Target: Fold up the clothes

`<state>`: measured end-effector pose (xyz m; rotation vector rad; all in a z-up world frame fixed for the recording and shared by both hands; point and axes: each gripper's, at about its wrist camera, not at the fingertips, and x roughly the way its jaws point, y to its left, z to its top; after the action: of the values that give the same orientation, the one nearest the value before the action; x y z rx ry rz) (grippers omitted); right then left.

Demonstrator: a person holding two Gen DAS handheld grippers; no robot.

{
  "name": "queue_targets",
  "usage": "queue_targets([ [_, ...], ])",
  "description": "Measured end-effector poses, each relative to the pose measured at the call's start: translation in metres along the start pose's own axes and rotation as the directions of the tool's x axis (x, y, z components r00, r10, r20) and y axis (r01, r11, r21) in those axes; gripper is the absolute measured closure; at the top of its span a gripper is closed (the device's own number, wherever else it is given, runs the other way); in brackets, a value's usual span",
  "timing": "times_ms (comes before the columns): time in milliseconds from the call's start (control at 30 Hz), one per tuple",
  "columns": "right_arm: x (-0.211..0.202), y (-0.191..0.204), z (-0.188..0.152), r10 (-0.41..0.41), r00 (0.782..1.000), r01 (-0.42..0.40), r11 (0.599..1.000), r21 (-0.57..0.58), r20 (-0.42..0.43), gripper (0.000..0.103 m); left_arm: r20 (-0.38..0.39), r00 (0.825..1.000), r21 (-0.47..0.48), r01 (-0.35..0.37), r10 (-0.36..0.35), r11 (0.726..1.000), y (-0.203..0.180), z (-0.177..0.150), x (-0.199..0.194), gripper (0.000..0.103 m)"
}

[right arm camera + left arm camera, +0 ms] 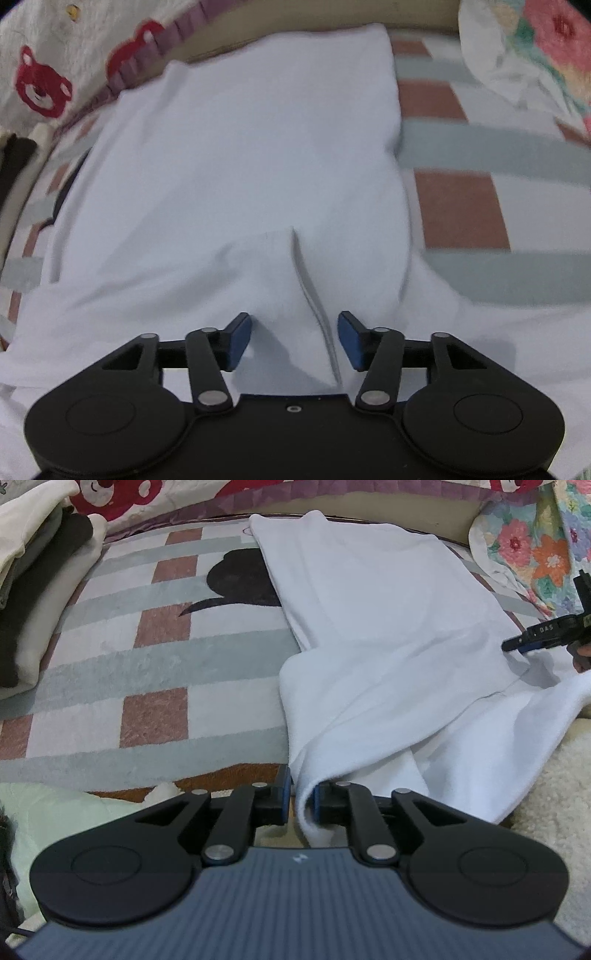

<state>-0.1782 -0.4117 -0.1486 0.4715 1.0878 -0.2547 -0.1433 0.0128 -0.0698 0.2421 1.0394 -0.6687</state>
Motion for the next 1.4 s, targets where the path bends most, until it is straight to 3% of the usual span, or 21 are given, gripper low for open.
queue_targets([
  [33,0.001,0.003,0.0,-0.002,1.0,0.002,1.0,-0.01,0.011,0.045,0.006,1.0,-0.005,0.007,-0.007,1.0,0.001,0.0,0.0,0.091],
  [67,0.001,0.009,0.003,-0.012,1.0,0.011,1.0,-0.026,-0.011,0.064,0.018,1.0,-0.016,0.024,-0.024,1.0,0.002,0.0,-0.002,0.091],
  [100,0.002,0.015,0.007,-0.021,0.999,0.02,0.999,-0.042,-0.031,0.094,0.033,0.999,-0.027,0.038,-0.037,0.999,0.004,0.0,-0.004,0.091],
  [167,-0.006,0.036,0.017,0.031,1.0,-0.031,0.996,-0.08,-0.007,0.094,0.064,0.996,-0.045,0.06,-0.057,0.997,0.007,0.0,-0.009,0.087],
  [300,-0.043,0.076,0.048,0.129,0.977,-0.11,0.987,-0.117,0.168,0.094,0.073,0.994,-0.077,0.085,-0.079,0.993,0.012,0.001,-0.009,0.084],
  [400,-0.078,0.109,0.071,0.138,0.949,-0.074,0.972,-0.224,0.283,0.094,0.068,0.994,-0.071,0.09,-0.085,0.993,0.011,0.001,-0.008,0.083],
  [500,-0.115,0.12,0.092,0.119,0.911,-0.014,0.966,-0.258,0.394,0.094,0.06,0.992,-0.085,0.119,-0.114,0.989,0.012,0.004,-0.008,0.077],
  [567,-0.135,0.119,0.102,0.084,0.893,0.031,0.969,-0.246,0.443,0.094,0.058,0.988,-0.128,0.152,-0.146,0.98,0.016,0.011,-0.01,0.066],
  [600,-0.146,0.114,0.106,0.071,0.884,0.044,0.972,-0.232,0.463,0.094,0.063,0.986,-0.13,0.16,-0.153,0.978,0.016,0.015,-0.012,0.055],
  [633,-0.157,0.11,0.11,0.057,0.874,0.057,0.974,-0.218,0.482,0.094,0.057,0.987,-0.121,0.159,-0.153,0.98,0.013,0.019,-0.01,0.053],
  [733,-0.173,0.107,0.112,0.046,0.864,0.084,0.969,-0.232,0.502,0.094,0.022,0.99,-0.079,0.142,-0.141,0.987,0.001,0.03,0.001,0.05],
  [833,-0.178,0.105,0.102,0.036,0.857,0.099,0.968,-0.232,0.514,0.094,-0.068,0.985,-0.064,0.154,-0.158,0.986,-0.011,0.032,0.025,0.05],
  [867,-0.179,0.102,0.096,0.035,0.856,0.091,0.972,-0.218,0.515,0.094,-0.097,0.981,-0.068,0.163,-0.169,0.984,-0.014,0.031,0.033,0.051],
  [900,-0.179,0.098,0.089,0.034,0.856,0.084,0.975,-0.204,0.516,0.094,-0.097,0.98,-0.075,0.165,-0.172,0.983,-0.014,0.03,0.035,0.06],
  [933,-0.178,0.096,0.085,0.033,0.859,0.074,0.979,-0.189,0.511,0.094,-0.084,0.982,-0.084,0.164,-0.171,0.983,-0.013,0.029,0.034,0.096],
  [967,-0.177,0.093,0.08,0.032,0.863,0.065,0.983,-0.174,0.505,0.094,-0.048,0.987,-0.086,0.146,-0.151,0.985,-0.013,0.028,0.026,0.1],
  [1067,-0.174,0.079,0.069,0.031,0.873,0.038,0.991,-0.13,0.487,0.094,0.09,0.995,-0.092,0.06,-0.052,0.994,-0.014,0.023,-0.008,0.101],
  [1167,-0.176,0.067,0.051,0.012,0.885,0.04,0.994,-0.101,0.466,0.094,0.171,0.984,-0.152,-0.02,0.046,0.988,-0.024,0.008,-0.041,0.101],
  [1300,-0.161,0.043,0.017,-0.026,0.928,0.045,0.998,-0.042,0.372,0.094,0.119,0.978,-0.133,-0.155,0.171,0.979,-0.043,-0.012,-0.034,0.101],
  [1400,-0.129,0.018,-0.008,-0.069,0.963,0.066,0.998,0.021,0.259,0.094,0.072,0.983,-0.132,-0.161,0.171,0.978,-0.037,-0.01,-0.025,0.1],
])
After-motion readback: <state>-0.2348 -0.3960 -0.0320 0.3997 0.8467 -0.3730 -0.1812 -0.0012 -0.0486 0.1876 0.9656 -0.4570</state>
